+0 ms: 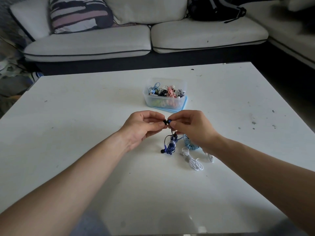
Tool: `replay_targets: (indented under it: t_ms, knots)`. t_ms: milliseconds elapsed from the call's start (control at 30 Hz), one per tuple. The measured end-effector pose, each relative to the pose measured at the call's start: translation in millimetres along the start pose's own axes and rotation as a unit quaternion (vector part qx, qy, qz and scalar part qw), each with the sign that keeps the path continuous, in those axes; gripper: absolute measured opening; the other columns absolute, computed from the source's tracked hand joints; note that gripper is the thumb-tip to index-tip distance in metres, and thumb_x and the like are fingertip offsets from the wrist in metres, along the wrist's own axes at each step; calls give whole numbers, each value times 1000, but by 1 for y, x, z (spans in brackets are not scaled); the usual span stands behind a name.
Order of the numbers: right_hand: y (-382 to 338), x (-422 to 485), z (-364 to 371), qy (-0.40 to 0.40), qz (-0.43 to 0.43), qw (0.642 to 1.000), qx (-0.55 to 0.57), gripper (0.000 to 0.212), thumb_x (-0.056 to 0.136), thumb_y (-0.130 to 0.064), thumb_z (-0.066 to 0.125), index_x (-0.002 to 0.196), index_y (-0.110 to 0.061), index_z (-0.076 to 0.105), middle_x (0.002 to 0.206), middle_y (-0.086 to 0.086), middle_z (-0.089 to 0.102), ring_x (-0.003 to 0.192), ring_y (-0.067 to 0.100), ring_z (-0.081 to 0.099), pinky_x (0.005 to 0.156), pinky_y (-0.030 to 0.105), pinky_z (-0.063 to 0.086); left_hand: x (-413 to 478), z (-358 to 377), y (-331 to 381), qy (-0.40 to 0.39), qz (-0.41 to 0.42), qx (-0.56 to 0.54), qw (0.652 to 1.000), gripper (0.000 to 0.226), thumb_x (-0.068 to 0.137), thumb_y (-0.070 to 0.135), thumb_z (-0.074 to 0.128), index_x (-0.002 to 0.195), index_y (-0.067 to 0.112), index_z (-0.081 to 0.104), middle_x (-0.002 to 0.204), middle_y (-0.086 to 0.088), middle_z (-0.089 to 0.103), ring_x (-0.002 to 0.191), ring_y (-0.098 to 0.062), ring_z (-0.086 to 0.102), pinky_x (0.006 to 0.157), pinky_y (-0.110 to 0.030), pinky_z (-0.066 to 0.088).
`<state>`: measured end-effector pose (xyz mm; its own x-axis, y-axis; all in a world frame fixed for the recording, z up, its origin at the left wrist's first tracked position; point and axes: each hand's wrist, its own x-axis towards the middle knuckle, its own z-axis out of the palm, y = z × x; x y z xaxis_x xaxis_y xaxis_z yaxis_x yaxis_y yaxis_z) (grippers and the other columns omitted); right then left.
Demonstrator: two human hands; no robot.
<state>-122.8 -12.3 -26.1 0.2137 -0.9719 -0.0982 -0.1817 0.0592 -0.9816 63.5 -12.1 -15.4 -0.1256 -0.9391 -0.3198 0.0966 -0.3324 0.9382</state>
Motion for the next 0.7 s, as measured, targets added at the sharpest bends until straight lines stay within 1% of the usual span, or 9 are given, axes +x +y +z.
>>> replay_targets:
  t_ms: [133,200,267,333,467,700]
  knots:
    - [0,1,-2,4,0,1000,-21,16,88,-5,71,88,-20,75,85,12,77,86,32,72,82,41,58,-1,1,0,-2,-2,10,1000,21,81,-12,66,91,6,68,86,-11,75,83,-21,74,70,-20,56]
    - [1,2,-2,10,1,1000,-27,15,89,-5,71,89,-20,75,84,10,77,83,29,72,82,41,58,-1,1,0,-9,-2,18,1000,20,82,-12,65,91,6,69,85,-10,76,84,-20,74,71,-19,57]
    - [1,3,-3,12,3,1000,-28,13,89,-5,71,92,-17,75,84,10,77,77,21,70,81,40,58,-1,2,0,-16,-4,17,1000,20,84,-12,63,92,5,70,85,-9,76,85,-19,74,72,-19,57]
    - [0,3,-4,12,3,1000,-24,12,89,-5,70,94,-14,75,84,11,77,75,16,68,80,39,58,-1,2,1,-21,-6,9,1000,21,86,-12,60,92,5,71,85,-9,76,85,-19,74,73,-20,57]
    - [0,3,-4,8,1,1000,-22,13,90,-4,69,94,-15,75,84,9,77,76,16,69,80,38,58,-2,3,2,-18,-9,-6,1000,20,85,-12,60,91,4,70,83,-11,75,81,-20,75,69,-19,57]
    - [-1,3,-5,4,-12,1000,-3,15,91,-1,66,93,-14,74,82,6,76,76,15,69,81,38,58,-2,5,4,-9,-14,-35,999,19,85,-12,60,91,3,69,82,-11,75,78,-19,75,68,-19,57]
